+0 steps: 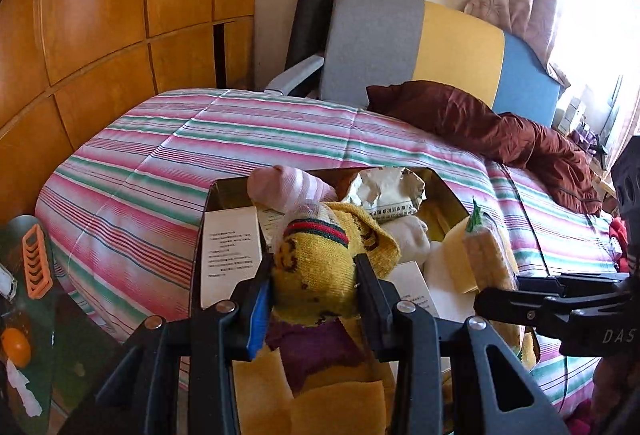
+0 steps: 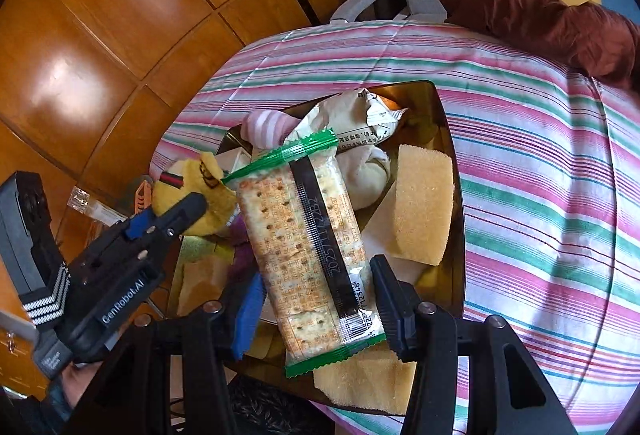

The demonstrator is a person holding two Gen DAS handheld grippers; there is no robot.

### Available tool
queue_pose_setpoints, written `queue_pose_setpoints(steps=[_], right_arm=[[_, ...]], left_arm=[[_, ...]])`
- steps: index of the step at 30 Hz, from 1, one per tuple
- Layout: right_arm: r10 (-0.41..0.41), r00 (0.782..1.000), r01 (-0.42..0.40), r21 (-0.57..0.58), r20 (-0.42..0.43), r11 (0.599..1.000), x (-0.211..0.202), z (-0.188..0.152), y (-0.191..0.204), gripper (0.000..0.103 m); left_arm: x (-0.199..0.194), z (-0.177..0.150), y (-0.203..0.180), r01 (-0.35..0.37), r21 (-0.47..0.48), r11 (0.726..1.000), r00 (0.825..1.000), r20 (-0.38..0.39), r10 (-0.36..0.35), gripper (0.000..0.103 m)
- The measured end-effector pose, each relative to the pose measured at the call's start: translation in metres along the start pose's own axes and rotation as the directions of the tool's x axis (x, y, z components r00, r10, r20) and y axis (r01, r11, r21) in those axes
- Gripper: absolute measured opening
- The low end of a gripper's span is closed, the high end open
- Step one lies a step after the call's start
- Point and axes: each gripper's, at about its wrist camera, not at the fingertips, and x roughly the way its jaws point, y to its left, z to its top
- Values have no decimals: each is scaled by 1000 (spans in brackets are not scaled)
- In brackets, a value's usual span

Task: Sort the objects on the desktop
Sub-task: 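Carry the yellow sock with the left tool over the tray while the right carries the crackers, then open the left tool over the tray while the right releases the crackers there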

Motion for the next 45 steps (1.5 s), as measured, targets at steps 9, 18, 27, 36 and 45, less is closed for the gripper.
queue_pose_setpoints(steps=[9,18,27,36,45], right_arm=[[-11,1000,11,30,7,1000,5,8,-4,52],[-10,1000,10,51,-3,999,15,6,-10,54],[-12,1000,12,37,-9,999,18,2,-8,54],[-22,999,21,14,29,1000,7,-4,-2,57],[-90,987,98,-52,130,994,-16,-15,9,66]], left_arm=[[23,-4,-8,1,11,1000,999,-47,0,39],[33,-8,-11,-19,15,1000,997,-74,20,45],[27,-9,-12,-32,15,999,998,-59,33,51],[7,-4,-13,-41,15,999,999,-13,41,62],[-41,8,-15,-70,9,998,992,102,68,73]])
